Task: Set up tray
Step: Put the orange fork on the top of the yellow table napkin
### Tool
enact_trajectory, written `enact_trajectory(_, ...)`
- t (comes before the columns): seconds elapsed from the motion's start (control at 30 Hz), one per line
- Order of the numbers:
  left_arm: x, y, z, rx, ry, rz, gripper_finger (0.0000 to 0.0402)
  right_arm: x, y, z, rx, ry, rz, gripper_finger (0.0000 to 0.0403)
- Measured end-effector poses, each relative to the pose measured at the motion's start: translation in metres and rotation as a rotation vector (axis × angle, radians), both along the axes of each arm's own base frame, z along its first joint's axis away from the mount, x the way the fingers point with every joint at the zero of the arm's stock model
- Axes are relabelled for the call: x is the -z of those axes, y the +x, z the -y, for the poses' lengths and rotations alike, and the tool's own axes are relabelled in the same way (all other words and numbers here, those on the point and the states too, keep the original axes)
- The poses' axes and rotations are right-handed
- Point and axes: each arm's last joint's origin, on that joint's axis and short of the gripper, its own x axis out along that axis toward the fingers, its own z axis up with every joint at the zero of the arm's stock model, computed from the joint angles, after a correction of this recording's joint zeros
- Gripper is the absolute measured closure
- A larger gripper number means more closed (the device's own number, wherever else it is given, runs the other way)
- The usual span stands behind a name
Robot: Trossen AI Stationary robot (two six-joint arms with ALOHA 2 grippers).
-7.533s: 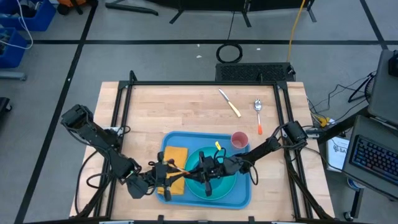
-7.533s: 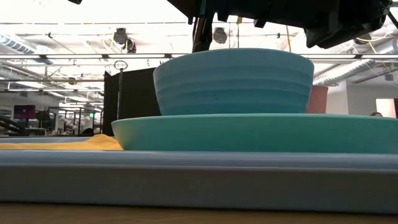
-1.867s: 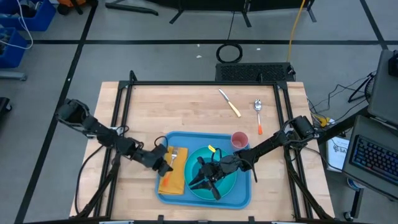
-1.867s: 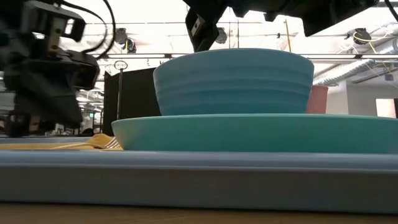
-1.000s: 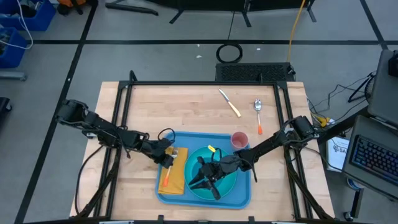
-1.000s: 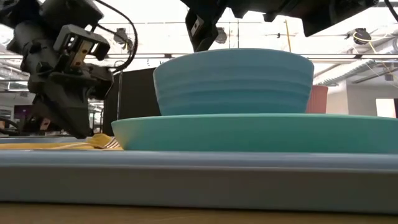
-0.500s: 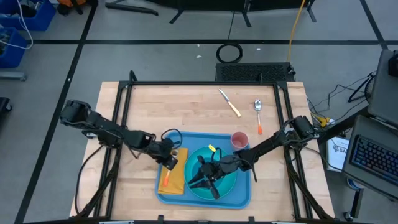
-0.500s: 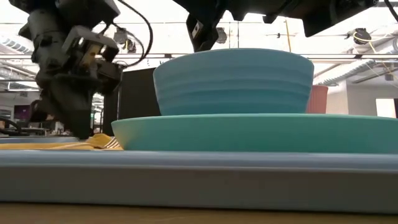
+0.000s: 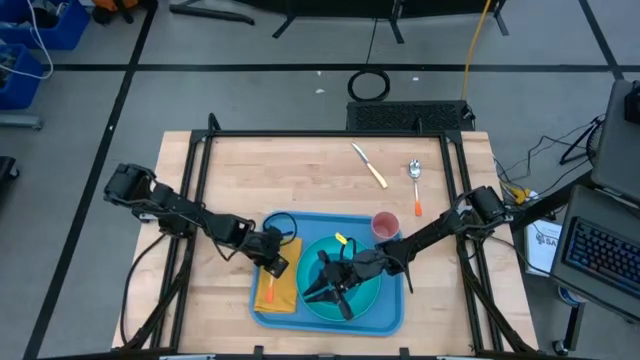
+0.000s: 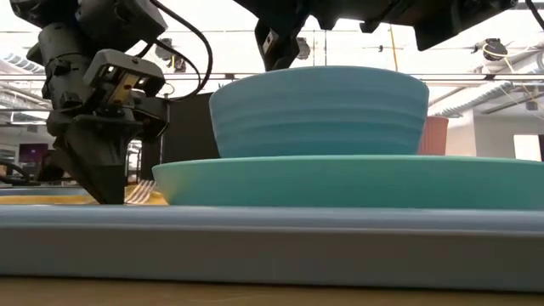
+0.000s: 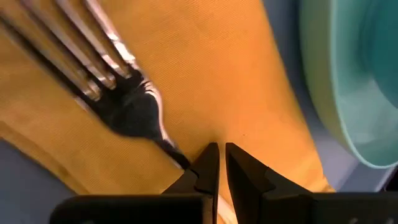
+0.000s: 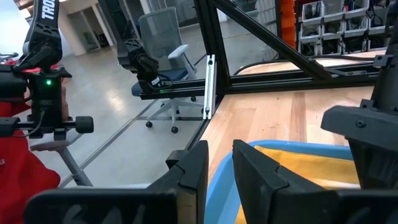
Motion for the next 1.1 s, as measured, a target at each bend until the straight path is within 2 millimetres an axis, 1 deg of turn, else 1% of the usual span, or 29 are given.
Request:
enact_trajectory(0.37, 0.001, -0.004, 0.001, -0.001, -0.011, -0.038, 0.0367, 0.000, 0.000, 0.000, 0.000, -0.001, -0.003, 0.0339)
enact_trajectory(0.53, -0.003, 0.001, 0.005, 0.042, -0.070, 0.023, 0.0367, 0.000, 0.000, 0.000, 0.000, 0.000, -0.003, 0.0339)
enact_trajectory(0.63, -0.012, 0.001, 0.009, 0.063, -0.082, 0.074, 0.0366, 0.000, 0.000, 0.000, 0.000, -0.001, -0.003, 0.0339)
enact_trajectory(0.93, -0.012, -0.007, 0.013, 0.066, -0.075, 0.004, 0.0366, 0.001, 0.000, 0.000, 0.000, -0.001, -0.005, 0.0339)
enact_trajectory(1.1, -0.012, -0.006, 0.013, 0.062, -0.068, 0.020, 0.0366, 0.001, 0.000, 0.000, 0.001, -0.001, -0.006, 0.0339)
